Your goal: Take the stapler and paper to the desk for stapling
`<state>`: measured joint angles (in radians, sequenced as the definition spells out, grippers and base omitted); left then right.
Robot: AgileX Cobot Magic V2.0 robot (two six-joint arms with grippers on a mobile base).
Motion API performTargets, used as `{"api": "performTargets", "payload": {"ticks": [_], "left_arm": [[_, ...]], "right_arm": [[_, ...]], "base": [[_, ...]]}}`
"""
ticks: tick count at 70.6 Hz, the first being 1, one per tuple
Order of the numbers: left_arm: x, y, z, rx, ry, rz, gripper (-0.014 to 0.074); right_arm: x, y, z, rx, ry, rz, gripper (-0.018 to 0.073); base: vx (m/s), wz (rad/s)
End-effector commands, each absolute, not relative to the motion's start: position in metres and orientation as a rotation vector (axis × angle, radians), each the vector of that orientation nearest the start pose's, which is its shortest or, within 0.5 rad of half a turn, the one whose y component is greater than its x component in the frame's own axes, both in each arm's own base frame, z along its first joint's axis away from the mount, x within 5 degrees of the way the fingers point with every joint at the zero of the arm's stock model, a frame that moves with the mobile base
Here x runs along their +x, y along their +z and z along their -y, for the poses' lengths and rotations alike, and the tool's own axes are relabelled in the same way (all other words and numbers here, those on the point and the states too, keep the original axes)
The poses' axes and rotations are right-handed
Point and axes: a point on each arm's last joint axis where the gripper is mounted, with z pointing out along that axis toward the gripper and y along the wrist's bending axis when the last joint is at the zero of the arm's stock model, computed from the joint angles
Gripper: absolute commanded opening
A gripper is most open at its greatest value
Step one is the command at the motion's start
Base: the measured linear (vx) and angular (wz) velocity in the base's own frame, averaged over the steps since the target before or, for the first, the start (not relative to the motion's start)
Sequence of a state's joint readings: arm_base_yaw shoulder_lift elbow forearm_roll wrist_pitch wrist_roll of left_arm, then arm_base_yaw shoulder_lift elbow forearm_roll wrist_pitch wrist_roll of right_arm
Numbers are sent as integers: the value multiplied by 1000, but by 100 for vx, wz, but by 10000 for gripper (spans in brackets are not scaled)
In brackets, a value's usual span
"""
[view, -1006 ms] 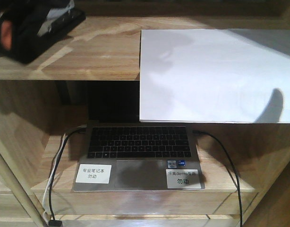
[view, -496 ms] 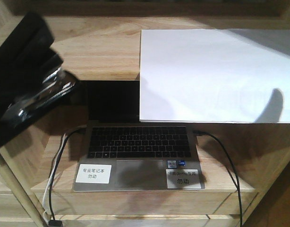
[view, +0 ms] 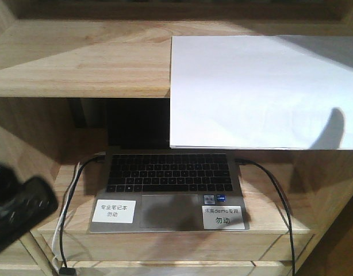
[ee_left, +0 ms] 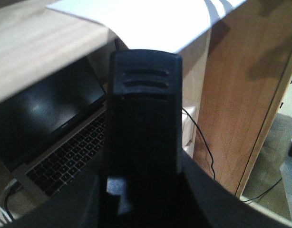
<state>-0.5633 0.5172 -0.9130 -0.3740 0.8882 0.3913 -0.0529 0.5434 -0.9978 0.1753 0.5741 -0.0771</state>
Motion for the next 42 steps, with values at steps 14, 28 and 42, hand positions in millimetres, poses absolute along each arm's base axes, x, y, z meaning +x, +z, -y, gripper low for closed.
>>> {"api": "performTargets", "payload": {"ticks": [14, 28, 42], "left_arm": [[26, 399, 46, 770, -590, -1617, -7], [27, 402, 46, 748, -589, -1592, -6], [27, 402, 46, 744, -588, -1587, -6]], "right_arm": [[73, 462, -3, 27, 68, -1511, 231], [73, 462, -3, 27, 68, -1511, 231], [73, 462, -3, 27, 68, -1511, 231]], "base": [[0, 0], [0, 0], [0, 0]]}}
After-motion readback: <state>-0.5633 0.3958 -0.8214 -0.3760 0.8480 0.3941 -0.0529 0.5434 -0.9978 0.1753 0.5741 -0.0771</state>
